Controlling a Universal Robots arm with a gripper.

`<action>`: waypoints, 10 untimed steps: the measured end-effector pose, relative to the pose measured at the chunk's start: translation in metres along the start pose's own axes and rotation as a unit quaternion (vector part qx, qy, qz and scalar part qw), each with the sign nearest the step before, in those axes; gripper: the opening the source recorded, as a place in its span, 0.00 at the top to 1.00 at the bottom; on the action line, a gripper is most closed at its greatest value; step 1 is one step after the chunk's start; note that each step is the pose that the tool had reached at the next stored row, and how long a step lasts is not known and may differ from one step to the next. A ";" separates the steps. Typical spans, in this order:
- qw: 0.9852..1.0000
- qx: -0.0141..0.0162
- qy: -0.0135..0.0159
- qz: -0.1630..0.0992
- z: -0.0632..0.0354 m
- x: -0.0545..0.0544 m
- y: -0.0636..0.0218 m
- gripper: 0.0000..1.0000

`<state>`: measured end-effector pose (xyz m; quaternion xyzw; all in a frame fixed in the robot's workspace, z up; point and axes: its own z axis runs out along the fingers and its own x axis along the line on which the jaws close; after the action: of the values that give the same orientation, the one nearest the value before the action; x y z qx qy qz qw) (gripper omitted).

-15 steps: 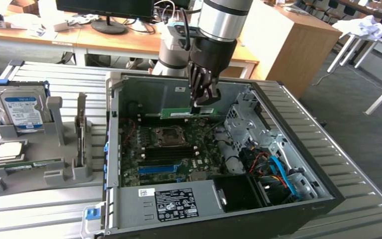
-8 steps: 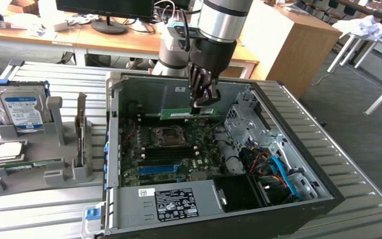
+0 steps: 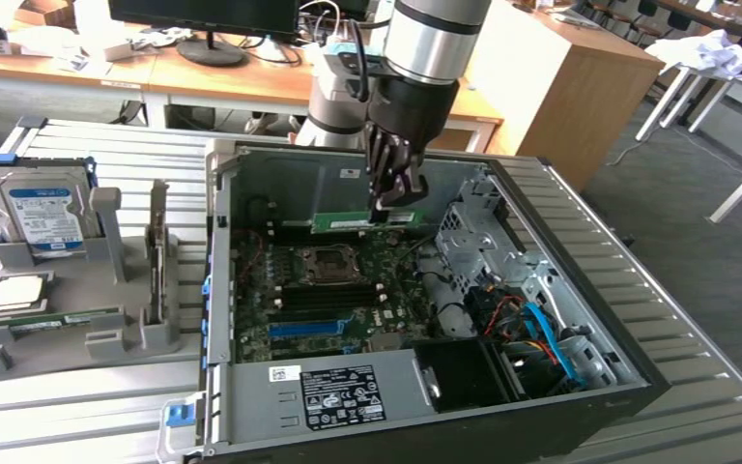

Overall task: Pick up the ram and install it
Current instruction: 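Insert the ram into the slot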

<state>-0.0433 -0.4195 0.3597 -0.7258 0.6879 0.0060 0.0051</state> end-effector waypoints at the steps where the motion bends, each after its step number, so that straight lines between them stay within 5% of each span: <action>1: 1.000 0.000 0.000 0.000 0.0002 0.000 0.0000 0.87; 10: 1.000 0.000 0.000 0.000 0.0022 0.000 0.0000 0.87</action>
<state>-0.0433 -0.4195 0.3575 -0.7258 0.6879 0.0061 0.0051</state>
